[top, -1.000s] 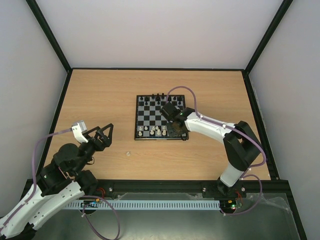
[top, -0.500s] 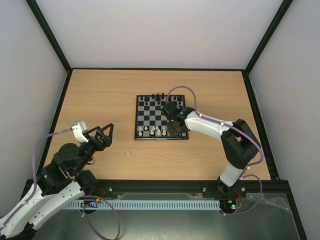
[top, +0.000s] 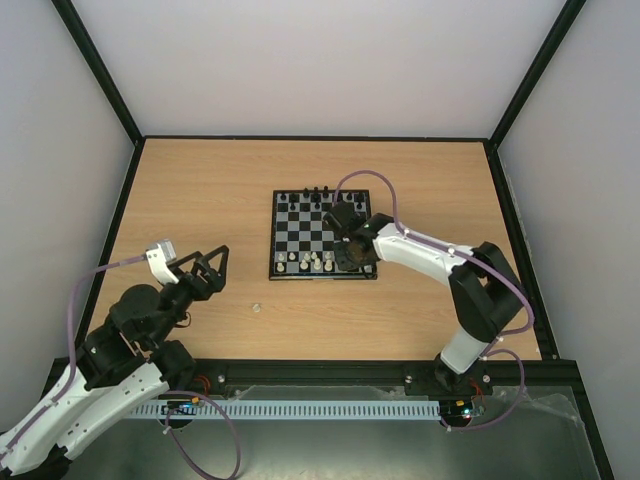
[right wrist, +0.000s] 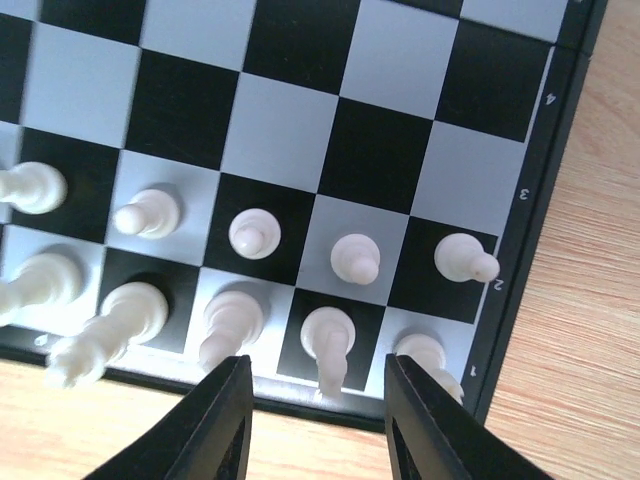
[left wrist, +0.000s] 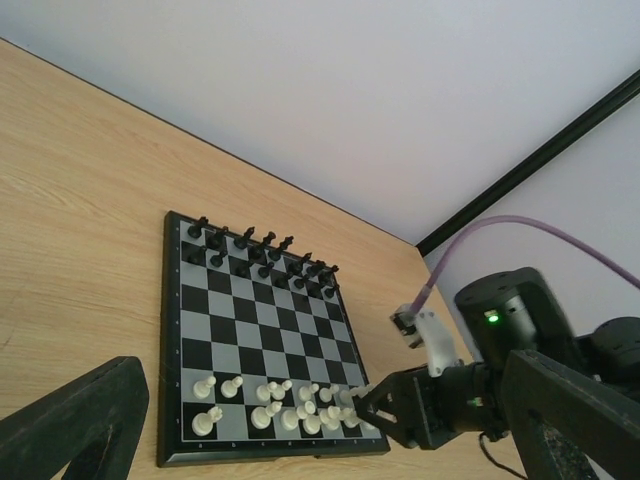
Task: Set up the chess pieces on the board
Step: Pick up the chess piece at the center of the board.
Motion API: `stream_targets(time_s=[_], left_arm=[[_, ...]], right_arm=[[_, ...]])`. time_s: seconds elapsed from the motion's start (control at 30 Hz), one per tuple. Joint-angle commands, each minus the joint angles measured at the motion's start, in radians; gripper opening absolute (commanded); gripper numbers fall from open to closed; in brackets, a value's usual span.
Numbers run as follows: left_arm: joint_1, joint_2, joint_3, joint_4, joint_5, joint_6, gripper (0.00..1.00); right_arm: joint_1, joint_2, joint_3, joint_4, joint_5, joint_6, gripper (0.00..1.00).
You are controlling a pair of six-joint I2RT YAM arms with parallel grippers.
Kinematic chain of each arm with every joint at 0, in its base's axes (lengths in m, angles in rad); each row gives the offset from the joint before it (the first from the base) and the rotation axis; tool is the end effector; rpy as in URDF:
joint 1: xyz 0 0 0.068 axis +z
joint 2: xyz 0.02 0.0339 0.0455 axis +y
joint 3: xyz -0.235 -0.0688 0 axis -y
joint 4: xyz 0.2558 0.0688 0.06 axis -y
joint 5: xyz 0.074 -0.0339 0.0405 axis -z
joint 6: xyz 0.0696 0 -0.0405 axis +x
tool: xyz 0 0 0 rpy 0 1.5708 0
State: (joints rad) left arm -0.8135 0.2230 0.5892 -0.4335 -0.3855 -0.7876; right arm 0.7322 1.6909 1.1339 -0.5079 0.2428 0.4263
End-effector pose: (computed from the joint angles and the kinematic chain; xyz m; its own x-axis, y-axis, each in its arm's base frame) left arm 0.1196 -0.0884 0.3038 -0.3271 -0.6098 -0.7219 0.2605 0.6761 -0.6892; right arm 0.2831 0.2320 0.1387 -0.8248 -0.2017 -0.5282 -0.2429 0.9700 0.0089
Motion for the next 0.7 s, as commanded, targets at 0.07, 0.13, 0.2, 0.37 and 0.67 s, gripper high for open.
stream_targets(time_s=[0.07, 0.13, 0.2, 0.37, 0.67], left_arm=[[-0.002, 0.008, 0.026, 0.005, -0.029, 0.018, 1.00], [-0.002, 0.003, 0.043, -0.001, -0.039, 0.023, 0.99], [-0.002, 0.000, 0.062, -0.011, -0.048, 0.025, 0.99], [-0.003, -0.034, 0.097, -0.049, -0.082, 0.013, 0.99], [-0.003, -0.090, 0.134, -0.101, -0.088, 0.010, 0.99]], right_arm=[[0.027, -0.161, -0.003, -0.073, -0.039, 0.003, 0.40], [0.069, -0.188, 0.002, -0.073, -0.060, 0.009, 0.41], [0.122, -0.191, 0.013, -0.072, -0.071, 0.019, 0.41], [0.248, -0.136, 0.053, -0.037, -0.110, 0.044, 0.41], [0.408, 0.098, 0.208, -0.015, -0.114, 0.079, 0.37]])
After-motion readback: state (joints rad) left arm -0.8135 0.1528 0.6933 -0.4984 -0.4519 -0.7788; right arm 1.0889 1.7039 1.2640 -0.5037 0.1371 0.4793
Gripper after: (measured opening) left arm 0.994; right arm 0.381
